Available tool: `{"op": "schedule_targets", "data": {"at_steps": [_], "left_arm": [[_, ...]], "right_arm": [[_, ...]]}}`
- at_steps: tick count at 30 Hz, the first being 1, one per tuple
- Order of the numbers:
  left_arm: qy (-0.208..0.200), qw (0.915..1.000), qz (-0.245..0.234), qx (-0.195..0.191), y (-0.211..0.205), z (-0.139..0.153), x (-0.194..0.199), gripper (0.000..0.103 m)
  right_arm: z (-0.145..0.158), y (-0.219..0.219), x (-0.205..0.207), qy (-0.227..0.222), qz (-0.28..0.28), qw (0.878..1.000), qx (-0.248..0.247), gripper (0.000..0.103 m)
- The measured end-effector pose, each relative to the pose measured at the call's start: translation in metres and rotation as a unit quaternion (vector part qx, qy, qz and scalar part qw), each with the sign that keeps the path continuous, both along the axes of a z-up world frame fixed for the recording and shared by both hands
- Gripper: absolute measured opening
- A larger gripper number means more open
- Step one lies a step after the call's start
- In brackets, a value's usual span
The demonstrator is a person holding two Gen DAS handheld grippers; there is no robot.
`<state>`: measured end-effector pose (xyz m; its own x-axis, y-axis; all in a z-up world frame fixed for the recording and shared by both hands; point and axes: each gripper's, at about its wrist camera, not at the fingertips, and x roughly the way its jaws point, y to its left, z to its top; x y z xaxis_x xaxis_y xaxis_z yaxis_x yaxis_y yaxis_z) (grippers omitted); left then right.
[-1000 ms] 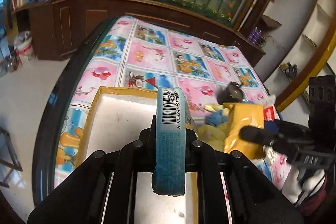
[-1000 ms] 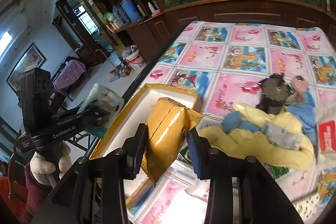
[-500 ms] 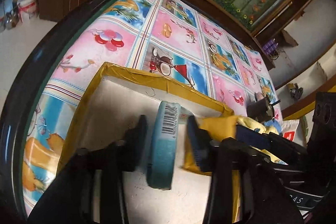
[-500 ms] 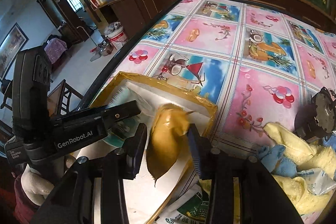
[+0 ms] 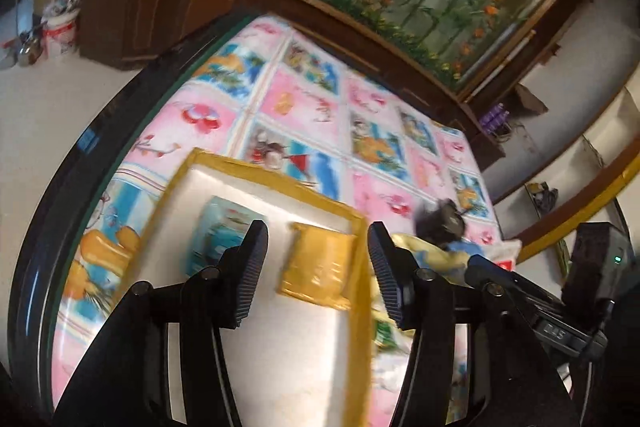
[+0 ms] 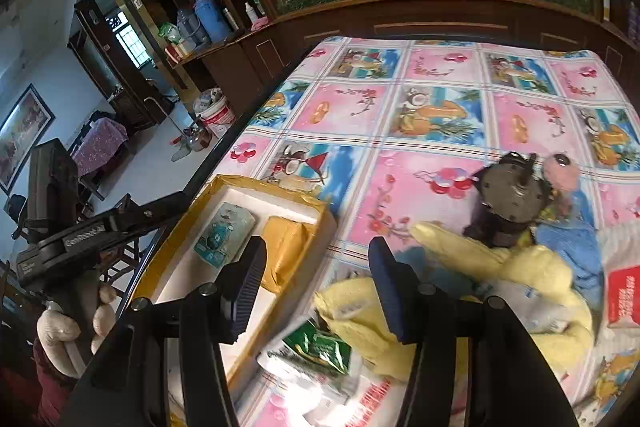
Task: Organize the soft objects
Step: 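Release the tissue pack and envelope into the box with both tools, then grasp the white wet-wipe packet with the left tool while the right tool grasps the lemon-print tissue pack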
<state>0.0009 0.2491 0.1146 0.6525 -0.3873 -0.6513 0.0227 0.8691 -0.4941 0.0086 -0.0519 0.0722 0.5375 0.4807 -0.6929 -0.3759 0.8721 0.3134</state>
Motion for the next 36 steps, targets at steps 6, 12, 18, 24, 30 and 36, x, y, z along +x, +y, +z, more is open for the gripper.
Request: {"op": "schedule_targets", "data": {"at_steps": [6, 12, 18, 24, 30, 36], "left_arm": [[-0.011, 0.9955, -0.090, 0.025, -0.080, 0.010, -0.032, 0.058], [0.033, 0.9858, -0.159, 0.044, -0.153, -0.033, -0.054, 0.058], [0.040, 0.9835, -0.162, 0.070, -0.183, -0.050, -0.078, 0.058], [0.011, 0.9703, -0.209, 0.122, -0.221, -0.056, -0.096, 0.058], [-0.054, 0.9418, -0.250, 0.218, -0.269, -0.059, -0.090, 0.058], [-0.005, 0.9247, -0.286, 0.251, -0.291, -0.087, -0.070, 0.060]], "right_arm": [[-0.012, -0.077, -0.035, 0.009, -0.056, 0.998, -0.001, 0.057], [-0.039, -0.134, -0.062, 0.034, -0.087, 0.995, -0.020, 0.057], [-0.052, -0.166, -0.081, 0.030, -0.110, 0.993, -0.036, 0.057], [-0.072, -0.204, -0.087, 0.040, -0.144, 0.988, -0.036, 0.058], [-0.074, -0.205, -0.092, 0.019, -0.151, 0.986, -0.060, 0.059], [-0.071, -0.220, -0.099, 0.015, -0.168, 0.985, -0.038, 0.059]]}}
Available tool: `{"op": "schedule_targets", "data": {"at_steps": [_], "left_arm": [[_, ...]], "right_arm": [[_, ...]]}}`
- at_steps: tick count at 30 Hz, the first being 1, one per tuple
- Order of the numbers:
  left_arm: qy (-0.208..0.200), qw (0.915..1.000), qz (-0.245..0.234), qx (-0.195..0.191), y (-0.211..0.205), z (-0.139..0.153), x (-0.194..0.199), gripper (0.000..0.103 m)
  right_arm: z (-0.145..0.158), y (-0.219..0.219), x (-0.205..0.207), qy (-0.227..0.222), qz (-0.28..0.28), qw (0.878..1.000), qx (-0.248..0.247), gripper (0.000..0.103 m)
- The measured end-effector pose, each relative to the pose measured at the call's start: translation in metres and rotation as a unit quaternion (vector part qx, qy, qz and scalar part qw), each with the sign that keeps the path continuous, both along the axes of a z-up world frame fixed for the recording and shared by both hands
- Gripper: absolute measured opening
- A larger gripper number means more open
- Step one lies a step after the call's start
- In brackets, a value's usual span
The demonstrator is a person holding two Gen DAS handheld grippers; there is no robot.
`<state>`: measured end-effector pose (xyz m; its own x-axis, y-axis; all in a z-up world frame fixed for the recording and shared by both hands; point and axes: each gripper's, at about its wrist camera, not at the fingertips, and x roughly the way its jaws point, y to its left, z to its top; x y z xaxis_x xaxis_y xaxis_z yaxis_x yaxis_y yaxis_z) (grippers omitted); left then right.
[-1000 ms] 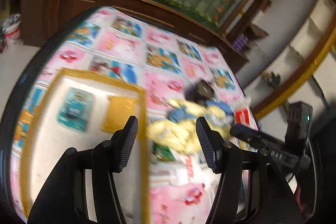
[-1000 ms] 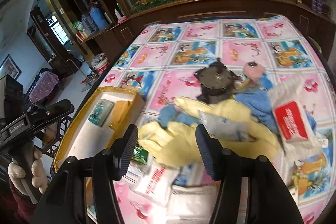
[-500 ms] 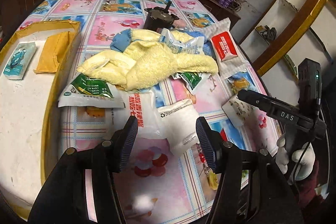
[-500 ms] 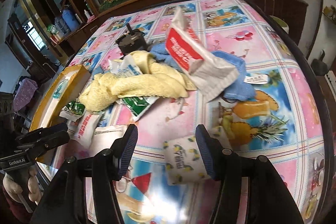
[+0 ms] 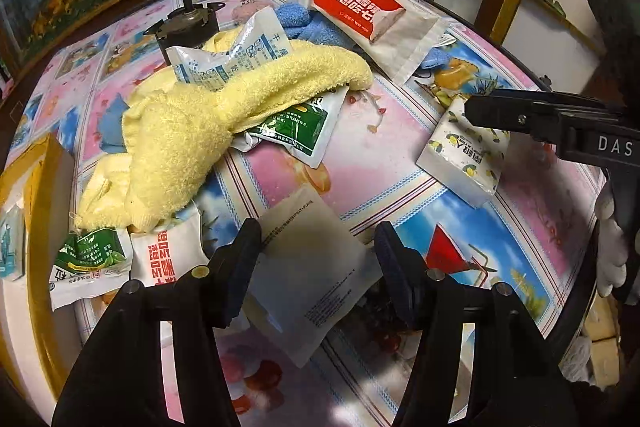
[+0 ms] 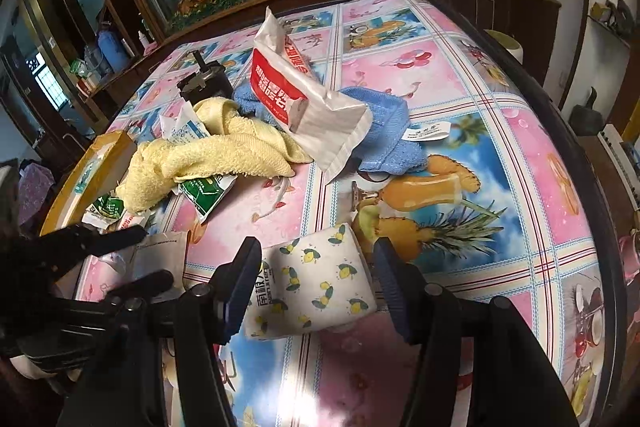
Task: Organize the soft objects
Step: 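Grasp the white wet-wipe packet with the left tool while the right tool grasps the lemon-print tissue pack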
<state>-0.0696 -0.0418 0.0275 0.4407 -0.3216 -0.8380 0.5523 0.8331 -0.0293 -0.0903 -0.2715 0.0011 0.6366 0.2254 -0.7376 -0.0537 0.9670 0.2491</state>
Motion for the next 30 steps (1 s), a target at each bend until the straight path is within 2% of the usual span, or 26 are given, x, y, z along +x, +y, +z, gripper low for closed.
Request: {"op": "schedule_targets", "data": {"at_steps": [2, 4, 6, 10, 12, 15, 19, 22, 25, 27, 30], "left_arm": [[0.057, 0.9971, -0.014, -0.048, 0.005, 0.004, 0.000, 0.060], [0.108, 0.9874, -0.039, -0.109, 0.013, 0.011, -0.003, 0.060], [0.091, 0.9858, -0.057, -0.130, 0.021, 0.024, -0.014, 0.060], [0.041, 0.9920, -0.044, -0.111, 0.034, 0.035, -0.025, 0.064], [0.043, 0.9933, -0.030, -0.103, 0.036, 0.030, -0.024, 0.064], [0.058, 0.9916, -0.028, -0.112, 0.024, 0.019, -0.028, 0.064], [0.049, 0.9957, -0.039, -0.068, -0.007, 0.003, -0.037, 0.064], [0.027, 0.9986, -0.041, -0.019, -0.025, -0.006, -0.041, 0.065], [-0.001, 0.9993, -0.034, 0.018, -0.034, -0.012, -0.044, 0.067], [-0.003, 0.9995, -0.028, 0.014, -0.034, -0.013, -0.044, 0.067], [-0.014, 0.9993, -0.035, 0.008, -0.034, -0.013, -0.047, 0.056]], "right_arm": [[0.000, -0.006, -0.004, 0.003, -0.006, 1.000, 0.006, 0.059], [0.000, -0.011, -0.009, 0.008, -0.008, 1.000, 0.014, 0.059], [0.000, -0.013, -0.015, 0.015, -0.006, 1.000, 0.023, 0.059], [-0.003, -0.016, -0.024, 0.031, -0.005, 0.998, 0.057, 0.059], [-0.009, -0.018, -0.022, 0.048, -0.009, 0.995, 0.090, 0.059], [-0.018, -0.021, -0.014, 0.076, -0.020, 0.986, 0.147, 0.060], [-0.022, -0.022, 0.001, 0.096, -0.052, 0.976, 0.188, 0.062], [-0.019, -0.015, 0.012, 0.100, -0.064, 0.979, 0.168, 0.063], [-0.016, 0.000, 0.022, 0.107, -0.048, 0.984, 0.133, 0.064], [-0.014, 0.011, 0.028, 0.116, -0.031, 0.987, 0.105, 0.067], [-0.013, 0.029, 0.035, 0.131, 0.002, 0.989, 0.064, 0.072]]}}
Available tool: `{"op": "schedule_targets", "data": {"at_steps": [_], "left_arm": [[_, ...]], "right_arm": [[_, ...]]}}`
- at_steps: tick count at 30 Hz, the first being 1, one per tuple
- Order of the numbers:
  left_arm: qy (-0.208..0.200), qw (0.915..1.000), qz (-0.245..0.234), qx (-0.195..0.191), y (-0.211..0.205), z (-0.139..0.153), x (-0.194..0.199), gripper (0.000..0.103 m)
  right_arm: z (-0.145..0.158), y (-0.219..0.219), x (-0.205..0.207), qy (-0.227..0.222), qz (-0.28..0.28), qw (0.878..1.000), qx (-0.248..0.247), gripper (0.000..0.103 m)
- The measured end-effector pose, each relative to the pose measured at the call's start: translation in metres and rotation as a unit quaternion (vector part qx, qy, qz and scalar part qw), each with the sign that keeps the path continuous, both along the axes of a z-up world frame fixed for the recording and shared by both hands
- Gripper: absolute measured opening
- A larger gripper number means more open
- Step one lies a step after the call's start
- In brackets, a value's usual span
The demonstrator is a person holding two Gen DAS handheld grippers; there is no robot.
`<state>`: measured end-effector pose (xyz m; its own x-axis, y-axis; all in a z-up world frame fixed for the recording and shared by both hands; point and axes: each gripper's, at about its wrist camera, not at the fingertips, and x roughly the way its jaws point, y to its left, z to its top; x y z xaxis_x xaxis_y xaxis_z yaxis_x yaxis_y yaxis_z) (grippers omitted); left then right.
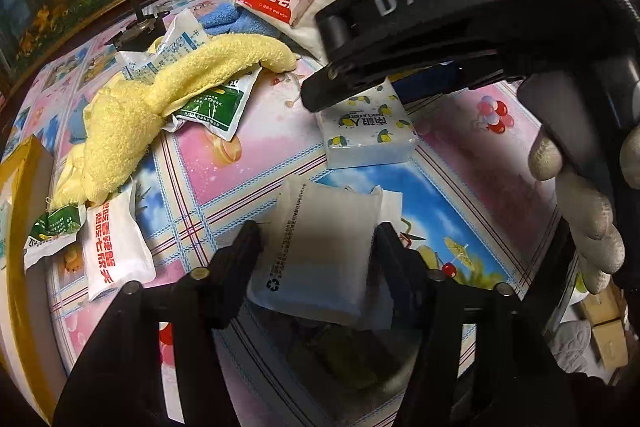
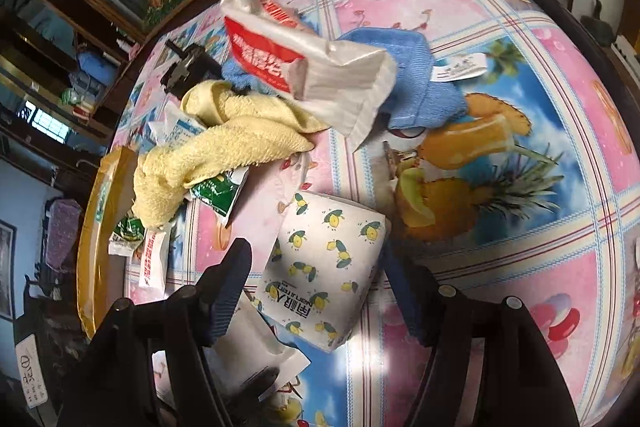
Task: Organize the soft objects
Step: 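Carry both packs to the box and release them inside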
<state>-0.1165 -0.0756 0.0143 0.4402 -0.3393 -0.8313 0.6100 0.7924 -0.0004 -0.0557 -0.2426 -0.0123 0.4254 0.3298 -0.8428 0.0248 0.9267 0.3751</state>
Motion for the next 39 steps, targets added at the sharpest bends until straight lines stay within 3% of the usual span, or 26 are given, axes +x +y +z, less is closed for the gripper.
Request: {"op": "schedule_targets", "data": {"at_steps": [3, 7, 9, 11, 19, 25, 28, 32, 39], "left_arm": [[0.001, 0.9999, -0.002, -0.011, 0.008, 0.002, -0.005, 0.045], [0.022, 0.9988, 0.008, -0.043, 0.023, 0.004, -0.004, 0.042], [0.030, 0.9976, 0.017, -0.059, 0.034, 0.007, -0.003, 0.042], [0.032, 0.9963, 0.029, -0.074, 0.047, 0.012, -0.001, 0.042], [0.019, 0.9860, 0.094, -0.137, 0.101, 0.052, 0.002, 0.042], [-0.020, 0.9706, 0.180, -0.158, 0.183, 0.088, 0.006, 0.042], [-0.039, 0.9623, 0.236, -0.130, 0.224, 0.094, 0.017, 0.043], [-0.025, 0.9495, 0.290, -0.117, 0.272, 0.080, 0.037, 0.043], [0.017, 0.9319, 0.343, -0.116, 0.318, 0.050, 0.078, 0.043]], "right_arm": [[0.000, 0.017, 0.002, 0.003, 0.030, 0.998, -0.053, 0.076], [-0.004, 0.040, -0.001, -0.007, 0.068, 0.988, -0.136, 0.076], [-0.004, 0.045, -0.007, -0.024, 0.081, 0.985, -0.153, 0.063], [-0.003, 0.045, -0.011, -0.029, 0.082, 0.986, -0.143, 0.054], [0.017, 0.032, -0.033, -0.069, 0.070, 0.991, -0.086, 0.053], [0.057, 0.053, -0.044, -0.116, 0.111, 0.987, -0.029, 0.053], [0.068, 0.086, -0.039, -0.127, 0.147, 0.981, -0.002, 0.053], [0.073, 0.140, -0.028, -0.121, 0.201, 0.972, 0.036, 0.053], [0.064, 0.248, -0.003, -0.109, 0.284, 0.952, 0.029, 0.052]]}}
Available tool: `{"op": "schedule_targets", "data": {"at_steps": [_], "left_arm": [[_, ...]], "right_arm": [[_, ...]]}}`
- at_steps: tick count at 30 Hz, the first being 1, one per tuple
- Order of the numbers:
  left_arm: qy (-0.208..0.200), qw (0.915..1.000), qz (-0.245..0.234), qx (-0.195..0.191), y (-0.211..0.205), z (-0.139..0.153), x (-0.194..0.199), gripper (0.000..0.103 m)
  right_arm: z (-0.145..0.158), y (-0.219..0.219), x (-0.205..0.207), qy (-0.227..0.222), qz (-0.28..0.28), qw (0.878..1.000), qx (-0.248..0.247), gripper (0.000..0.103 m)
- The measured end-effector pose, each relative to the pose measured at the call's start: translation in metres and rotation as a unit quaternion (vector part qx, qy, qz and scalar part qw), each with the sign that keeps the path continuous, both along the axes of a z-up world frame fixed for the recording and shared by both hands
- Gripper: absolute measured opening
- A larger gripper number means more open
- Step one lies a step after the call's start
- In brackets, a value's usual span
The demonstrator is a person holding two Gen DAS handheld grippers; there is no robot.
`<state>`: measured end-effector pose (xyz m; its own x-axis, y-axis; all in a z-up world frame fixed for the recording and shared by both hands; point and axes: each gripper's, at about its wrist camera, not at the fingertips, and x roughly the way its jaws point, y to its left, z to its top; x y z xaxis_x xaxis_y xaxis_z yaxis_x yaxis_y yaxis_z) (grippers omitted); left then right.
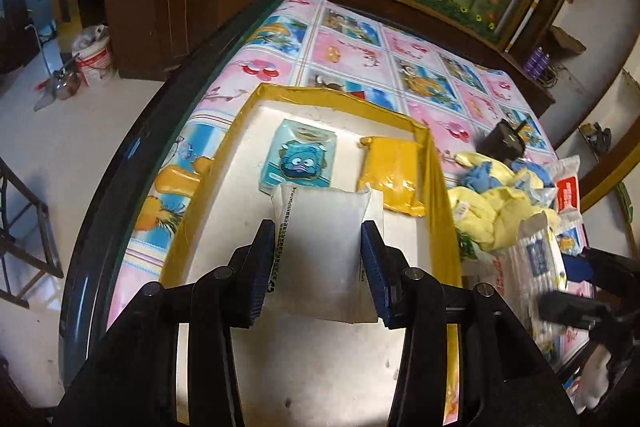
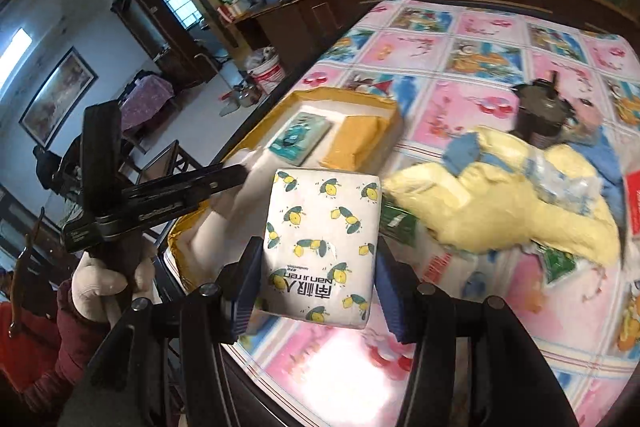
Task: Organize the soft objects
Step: 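Carry both packs to the box and release them inside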
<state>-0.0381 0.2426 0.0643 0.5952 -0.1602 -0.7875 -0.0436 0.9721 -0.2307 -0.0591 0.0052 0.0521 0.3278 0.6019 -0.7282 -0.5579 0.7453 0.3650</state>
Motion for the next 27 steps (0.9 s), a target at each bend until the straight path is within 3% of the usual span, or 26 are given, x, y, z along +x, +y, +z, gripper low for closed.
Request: {"op": "schedule_targets", "data": {"at_steps": [6, 13, 17, 20, 23, 27], "left_arm": [[0.023, 0.9995, 0.022, 0.001, 0.016, -0.019, 0.032, 0.043], [0.025, 0.9977, 0.039, -0.049, 0.041, -0.025, 0.035, 0.049], [0.014, 0.9967, 0.046, -0.065, 0.049, -0.019, 0.031, 0.050], [0.001, 0.9953, 0.057, -0.079, 0.054, -0.013, 0.027, 0.050], [-0.014, 0.9953, 0.068, -0.067, 0.052, 0.000, 0.019, 0.050], [-0.046, 0.9959, 0.058, -0.052, 0.036, 0.026, -0.007, 0.049]], "right_arm": [[-0.018, 0.054, 0.020, 0.001, 0.024, 0.999, -0.043, 0.052], [-0.036, 0.083, 0.033, -0.002, 0.021, 0.996, -0.092, 0.053], [-0.043, 0.094, 0.038, -0.017, 0.019, 0.994, -0.108, 0.058], [-0.045, 0.096, 0.041, -0.004, 0.027, 0.994, -0.102, 0.062], [-0.036, 0.086, 0.040, 0.001, 0.022, 0.997, -0.080, 0.062], [-0.009, 0.042, 0.033, -0.025, -0.008, 0.999, -0.044, 0.062]]}}
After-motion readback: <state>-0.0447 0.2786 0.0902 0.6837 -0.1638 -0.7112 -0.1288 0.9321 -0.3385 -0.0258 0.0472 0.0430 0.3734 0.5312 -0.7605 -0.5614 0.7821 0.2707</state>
